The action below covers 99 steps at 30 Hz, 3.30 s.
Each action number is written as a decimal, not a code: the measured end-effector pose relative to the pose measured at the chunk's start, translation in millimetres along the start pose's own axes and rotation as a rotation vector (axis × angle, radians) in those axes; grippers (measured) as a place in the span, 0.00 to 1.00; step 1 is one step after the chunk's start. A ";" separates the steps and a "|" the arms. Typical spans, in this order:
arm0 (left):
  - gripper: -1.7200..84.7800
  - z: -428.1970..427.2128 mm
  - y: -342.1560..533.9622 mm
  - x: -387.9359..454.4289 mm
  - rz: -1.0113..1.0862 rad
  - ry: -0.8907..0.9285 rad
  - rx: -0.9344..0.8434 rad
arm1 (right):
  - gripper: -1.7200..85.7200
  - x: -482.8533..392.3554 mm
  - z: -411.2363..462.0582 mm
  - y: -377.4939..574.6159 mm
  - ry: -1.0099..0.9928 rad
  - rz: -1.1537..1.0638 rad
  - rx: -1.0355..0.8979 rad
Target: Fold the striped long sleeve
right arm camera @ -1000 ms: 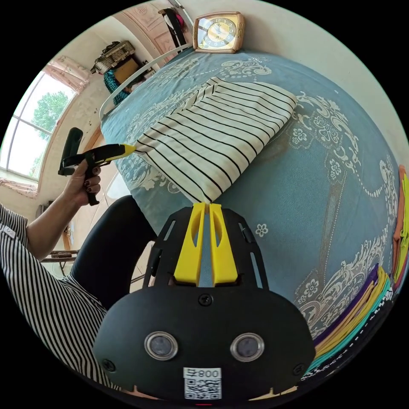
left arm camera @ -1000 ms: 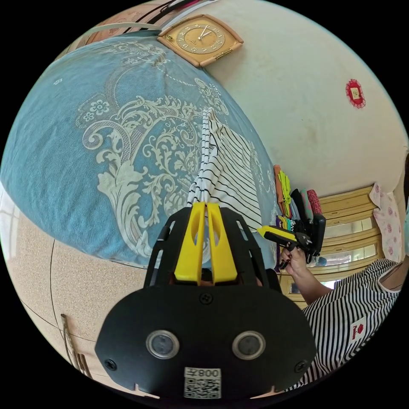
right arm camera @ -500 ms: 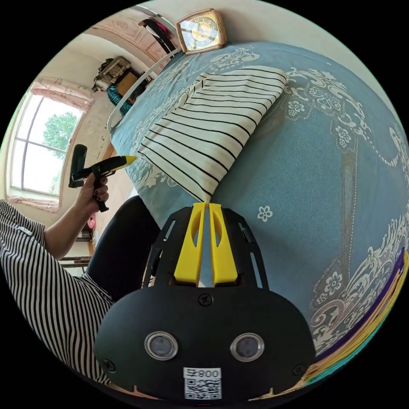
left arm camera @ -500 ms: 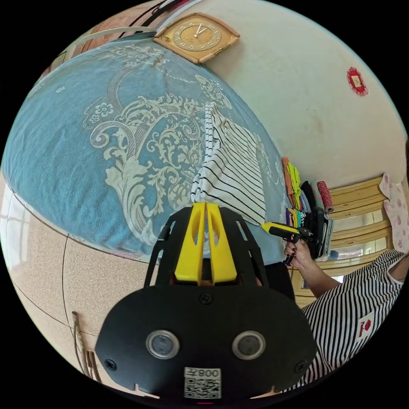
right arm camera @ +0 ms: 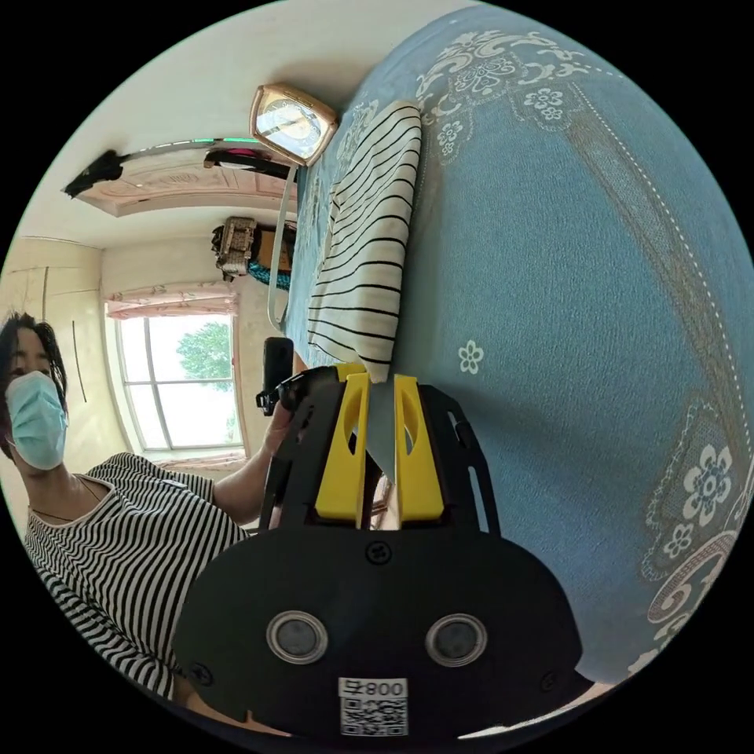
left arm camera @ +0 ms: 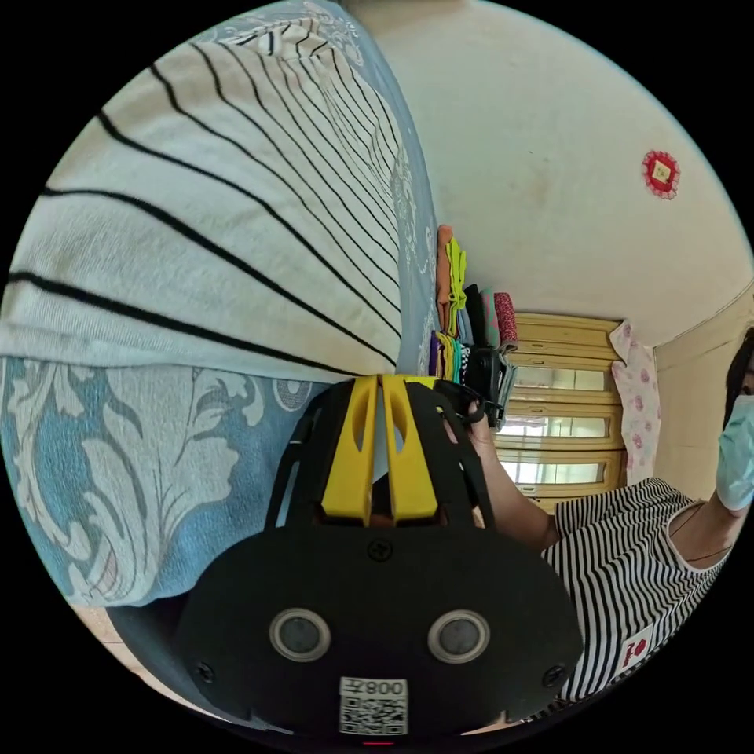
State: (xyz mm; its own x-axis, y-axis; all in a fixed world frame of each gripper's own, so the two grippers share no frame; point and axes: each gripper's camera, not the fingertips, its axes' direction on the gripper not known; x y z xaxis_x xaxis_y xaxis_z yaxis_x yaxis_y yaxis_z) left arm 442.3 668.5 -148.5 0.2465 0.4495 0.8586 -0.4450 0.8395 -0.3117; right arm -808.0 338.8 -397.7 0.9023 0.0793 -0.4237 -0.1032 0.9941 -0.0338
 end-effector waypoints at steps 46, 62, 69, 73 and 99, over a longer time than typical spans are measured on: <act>0.03 17.6 16.1 40.9 0.122 -0.002 -0.032 | 0.10 181.5 236.8 62.2 -0.365 0.139 -0.013; 0.15 -148.3 61.6 -36.3 -0.168 0.233 0.354 | 0.04 192.3 206.3 45.4 -0.422 0.047 0.036; 0.16 -179.9 59.5 -51.7 -0.272 0.365 0.501 | 0.04 218.5 184.8 33.9 -0.428 0.031 0.043; 0.15 -196.5 47.4 -46.7 -0.300 0.363 0.532 | 0.04 242.2 168.9 28.3 -0.424 0.020 0.036; 0.05 -269.3 -45.2 240.5 0.029 0.300 0.341 | 0.04 448.0 -73.2 156.2 -0.304 -0.074 0.119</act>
State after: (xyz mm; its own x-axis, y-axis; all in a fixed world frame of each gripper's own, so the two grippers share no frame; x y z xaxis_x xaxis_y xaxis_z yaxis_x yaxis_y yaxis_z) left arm 753.6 820.8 -37.5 0.4458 0.5820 0.6801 -0.7011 0.6994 -0.1389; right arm -450.5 524.2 -659.1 0.9910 0.0072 -0.1338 0.0007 0.9983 0.0590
